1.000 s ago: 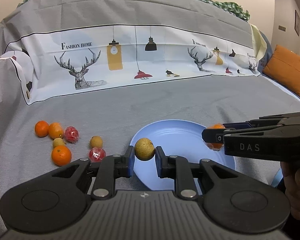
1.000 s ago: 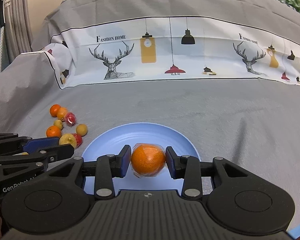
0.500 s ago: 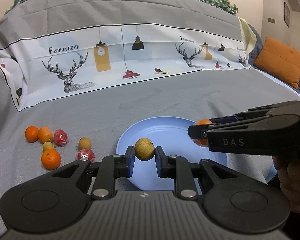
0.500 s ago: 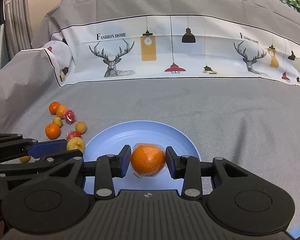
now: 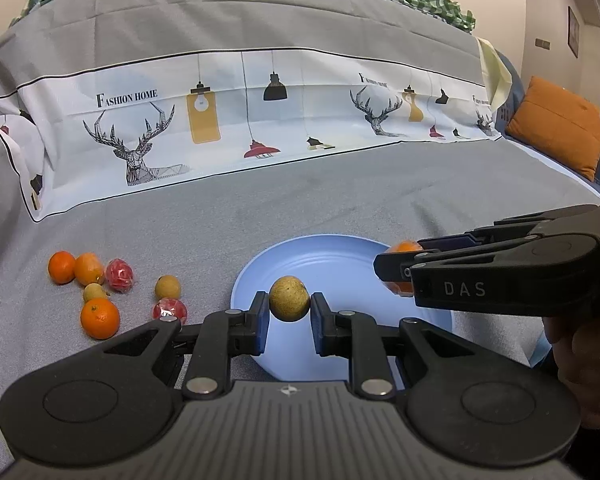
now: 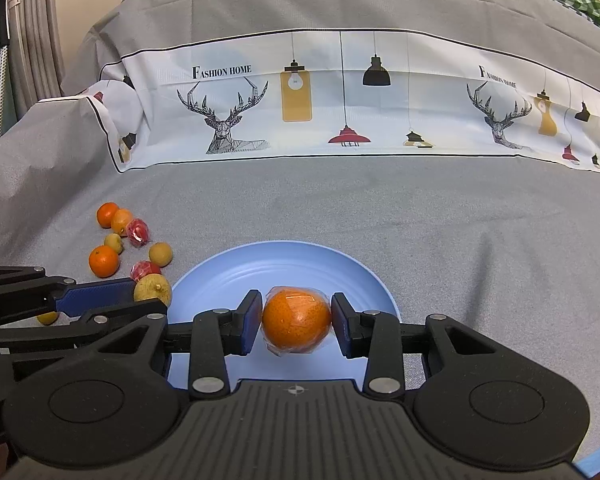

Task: Organize fruits
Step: 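Carry the yellow fruit and wrapped orange over the blue plate with both tools, then open both tools to drop the fruits onto the blue plate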

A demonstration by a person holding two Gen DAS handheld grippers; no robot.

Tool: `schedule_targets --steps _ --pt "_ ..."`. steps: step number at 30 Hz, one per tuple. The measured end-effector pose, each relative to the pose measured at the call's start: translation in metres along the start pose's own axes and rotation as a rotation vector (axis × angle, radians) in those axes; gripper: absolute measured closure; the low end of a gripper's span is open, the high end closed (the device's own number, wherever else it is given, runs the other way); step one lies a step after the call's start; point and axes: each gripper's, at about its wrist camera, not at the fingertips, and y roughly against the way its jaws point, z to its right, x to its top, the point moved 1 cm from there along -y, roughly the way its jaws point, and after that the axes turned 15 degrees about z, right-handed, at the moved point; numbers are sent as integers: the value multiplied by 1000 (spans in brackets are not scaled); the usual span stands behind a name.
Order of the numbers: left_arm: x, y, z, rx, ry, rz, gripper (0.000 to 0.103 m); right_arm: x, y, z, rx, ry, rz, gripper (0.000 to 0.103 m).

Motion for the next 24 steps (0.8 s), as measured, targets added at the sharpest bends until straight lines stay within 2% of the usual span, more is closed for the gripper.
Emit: schedule_targets --steps 8,11,13,24 --pt "1 1 1 3 3 1 79 0 -1 0 4 -1 -7 63" --pt "2 1 0 -1 18 2 73 1 1 2 -8 -4 4 61" --pt "2 1 -1 5 20 1 73 1 1 4 -11 -14 5 57" --pt "2 2 -1 16 19 3 73 1 1 2 -15 -6 0 57"
